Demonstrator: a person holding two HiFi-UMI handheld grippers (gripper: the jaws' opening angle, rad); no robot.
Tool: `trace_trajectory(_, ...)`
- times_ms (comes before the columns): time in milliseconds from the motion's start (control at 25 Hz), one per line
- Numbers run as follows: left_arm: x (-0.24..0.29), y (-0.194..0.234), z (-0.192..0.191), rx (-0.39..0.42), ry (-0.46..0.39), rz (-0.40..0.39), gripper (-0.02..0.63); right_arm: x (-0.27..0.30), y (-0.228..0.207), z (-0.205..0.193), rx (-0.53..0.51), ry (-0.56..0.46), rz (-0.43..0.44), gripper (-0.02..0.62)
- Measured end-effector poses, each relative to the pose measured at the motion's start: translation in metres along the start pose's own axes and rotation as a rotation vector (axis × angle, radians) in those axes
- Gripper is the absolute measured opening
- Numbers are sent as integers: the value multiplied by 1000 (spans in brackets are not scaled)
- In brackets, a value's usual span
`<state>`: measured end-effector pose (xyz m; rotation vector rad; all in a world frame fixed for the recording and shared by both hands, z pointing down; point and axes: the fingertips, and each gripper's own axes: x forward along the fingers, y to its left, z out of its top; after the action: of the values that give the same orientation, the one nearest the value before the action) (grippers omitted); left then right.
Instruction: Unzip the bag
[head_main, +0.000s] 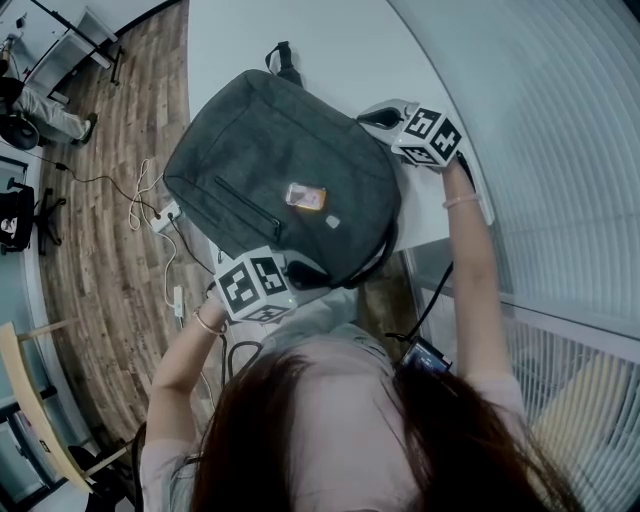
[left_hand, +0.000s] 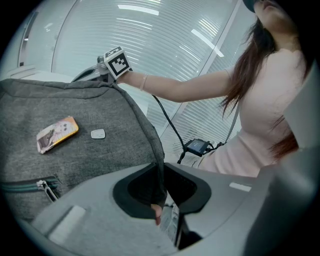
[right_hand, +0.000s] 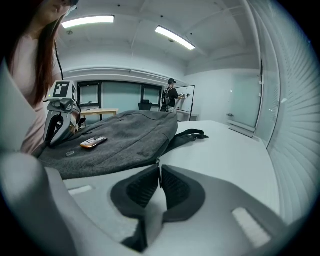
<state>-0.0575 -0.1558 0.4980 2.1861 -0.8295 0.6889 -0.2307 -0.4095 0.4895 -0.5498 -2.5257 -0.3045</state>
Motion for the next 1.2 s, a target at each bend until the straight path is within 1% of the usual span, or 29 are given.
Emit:
trace_trajectory(240, 2, -1, 0, -1, 4, -1, 57, 7, -4, 3, -13, 9, -4, 23)
trace_trajectory(560, 3, 1, 1, -11, 2, -5, 57, 14, -8, 5, -18, 7, -48, 28)
trace_trajectory(760, 2, 0, 1, -11, -4, 1, 58, 11, -7, 3, 29, -17, -62, 26)
trace_trajectory(1000, -1, -2, 5, -15, -12, -1, 58, 6, -8, 4, 51, -6, -75, 35)
trace_trajectory(1200, 1, -1, 3, -15, -15, 2, 60, -1, -9, -8, 88, 11, -111, 35)
